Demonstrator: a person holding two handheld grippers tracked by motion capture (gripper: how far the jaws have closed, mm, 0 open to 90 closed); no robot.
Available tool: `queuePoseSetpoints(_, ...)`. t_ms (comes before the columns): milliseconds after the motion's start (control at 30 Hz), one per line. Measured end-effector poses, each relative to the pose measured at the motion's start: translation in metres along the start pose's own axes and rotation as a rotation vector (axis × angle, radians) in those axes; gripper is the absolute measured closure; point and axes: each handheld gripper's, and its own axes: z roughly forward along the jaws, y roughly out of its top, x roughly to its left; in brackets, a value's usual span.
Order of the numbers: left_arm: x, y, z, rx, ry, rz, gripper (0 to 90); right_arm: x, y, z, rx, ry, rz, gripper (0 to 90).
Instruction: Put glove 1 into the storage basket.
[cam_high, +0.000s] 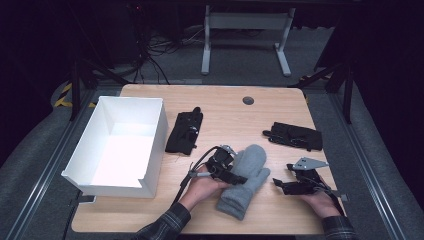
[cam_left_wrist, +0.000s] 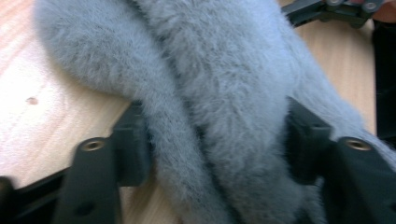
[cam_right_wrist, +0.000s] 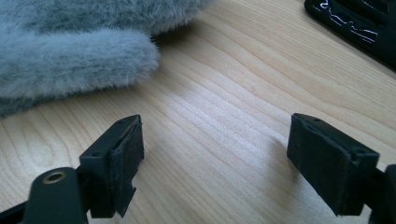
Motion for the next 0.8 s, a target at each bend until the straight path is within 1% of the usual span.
queuePoseSetpoints(67,0.001,0.000,-0.001,0.010,-0.020,-0.006,51.0,0.000,0.000,0.000,0.000,0.002,-0.001,18.4)
queuePoseSetpoints(133,0.001,0.001,-0.002,0.018,-0.029,0.000,59.3,0.000,0.000,0.000,0.001,0.004,-0.002,18.1)
queuePoseSetpoints(167,0.000,0.002,-0.002,0.017,-0.030,0.004,62.8,0.000,0.000,0.000,0.001,0.005,-0.003,17.8)
queuePoseSetpoints(233,-0.003,0.003,-0.003,0.020,-0.016,0.024,67.2,0.000,0.000,0.000,0.002,0.006,-0.003,17.6)
queuePoseSetpoints(267,-0.005,0.003,-0.003,0.012,-0.014,0.031,68.2,0.000,0.000,0.000,0.002,0.006,-0.004,17.5)
queuePoseSetpoints(300,-0.005,0.003,-0.004,0.014,-0.010,0.037,69.7,0.000,0.000,0.000,0.002,0.006,-0.004,17.5)
queuePoseSetpoints(400,-0.005,0.005,-0.007,0.006,-0.019,0.028,71.0,0.000,0.000,0.001,0.003,0.007,-0.005,17.1)
queuePoseSetpoints(467,-0.006,0.005,-0.010,0.001,-0.011,0.027,71.5,0.000,0.000,0.000,0.003,0.009,-0.007,16.9)
queuePoseSetpoints(500,-0.006,0.006,-0.012,-0.010,-0.010,0.026,71.7,0.000,0.000,0.001,0.003,0.009,-0.007,16.8)
queuePoseSetpoints(533,-0.007,0.006,-0.016,-0.013,-0.001,0.028,71.8,0.000,0.000,0.001,0.004,0.008,-0.007,16.7)
queuePoseSetpoints(700,-0.009,0.011,-0.028,-0.030,0.020,0.043,72.1,0.000,0.000,0.001,0.005,0.012,-0.009,16.2)
queuePoseSetpoints(733,-0.009,0.011,-0.028,-0.030,0.020,0.043,72.1,0.000,0.000,0.001,0.005,0.012,-0.009,16.2)
queuePoseSetpoints(800,-0.013,0.015,-0.037,-0.043,0.037,0.059,72.1,0.000,0.000,0.001,0.005,0.012,-0.010,16.1)
